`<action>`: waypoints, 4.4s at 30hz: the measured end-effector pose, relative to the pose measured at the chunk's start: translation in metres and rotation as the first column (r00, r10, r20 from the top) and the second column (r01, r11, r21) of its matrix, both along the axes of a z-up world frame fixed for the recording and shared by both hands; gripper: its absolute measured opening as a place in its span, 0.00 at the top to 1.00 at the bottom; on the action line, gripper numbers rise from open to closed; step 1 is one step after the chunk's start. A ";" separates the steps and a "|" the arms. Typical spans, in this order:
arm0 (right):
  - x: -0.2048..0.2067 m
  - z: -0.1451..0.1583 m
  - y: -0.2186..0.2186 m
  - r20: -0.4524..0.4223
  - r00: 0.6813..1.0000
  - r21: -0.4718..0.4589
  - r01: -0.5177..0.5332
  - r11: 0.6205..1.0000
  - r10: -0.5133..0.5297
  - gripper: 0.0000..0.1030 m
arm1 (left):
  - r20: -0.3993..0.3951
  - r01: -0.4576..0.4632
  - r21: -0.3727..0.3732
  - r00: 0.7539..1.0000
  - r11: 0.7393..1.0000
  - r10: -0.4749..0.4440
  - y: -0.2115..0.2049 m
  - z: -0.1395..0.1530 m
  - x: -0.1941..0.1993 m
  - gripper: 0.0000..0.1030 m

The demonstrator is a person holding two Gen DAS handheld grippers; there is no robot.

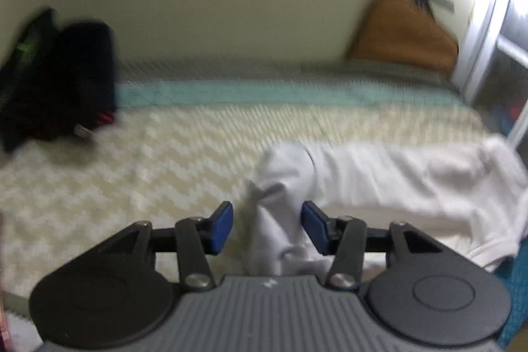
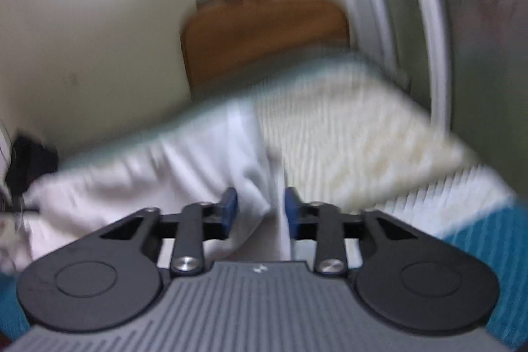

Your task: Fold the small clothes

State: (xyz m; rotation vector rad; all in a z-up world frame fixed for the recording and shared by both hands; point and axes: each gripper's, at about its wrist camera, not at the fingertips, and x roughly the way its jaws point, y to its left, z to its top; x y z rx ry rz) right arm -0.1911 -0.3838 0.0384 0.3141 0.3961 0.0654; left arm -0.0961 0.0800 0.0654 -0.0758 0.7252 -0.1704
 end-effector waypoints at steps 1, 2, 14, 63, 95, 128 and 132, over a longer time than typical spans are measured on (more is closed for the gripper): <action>0.002 0.008 0.002 0.024 1.000 -0.011 -0.010 1.000 0.010 0.64 | 0.033 -0.023 -0.022 0.999 1.000 0.024 0.007 0.008 -0.008 0.54; 0.007 0.015 0.007 0.042 0.999 -0.023 -0.031 0.999 0.032 0.64 | 0.057 -0.043 -0.054 0.997 0.998 0.046 0.014 0.015 -0.013 0.54; 0.122 -0.018 0.136 -0.110 0.936 -0.213 -0.350 0.912 0.334 0.70 | 0.038 0.057 0.115 0.997 0.992 -0.062 -0.073 -0.025 0.038 0.80; 0.052 -0.046 0.058 -0.181 0.949 0.052 -0.254 0.966 0.259 0.77 | -0.034 0.086 0.026 0.996 0.996 -0.085 -0.041 -0.036 0.026 0.58; 0.058 -0.037 -0.008 -0.102 0.977 0.496 -0.114 0.861 0.188 0.90 | -0.055 0.315 -0.031 0.947 0.949 -0.316 -0.121 -0.047 0.032 0.67; 0.149 0.059 0.199 -0.106 0.778 0.259 -0.579 0.773 0.619 0.63 | 0.153 0.105 -0.311 0.986 0.945 -0.059 0.056 0.003 0.021 0.40; 0.172 0.039 0.192 -0.202 0.814 0.182 -0.515 0.837 0.545 0.64 | 0.086 0.131 -0.261 0.990 0.956 -0.112 0.030 -0.006 0.055 0.68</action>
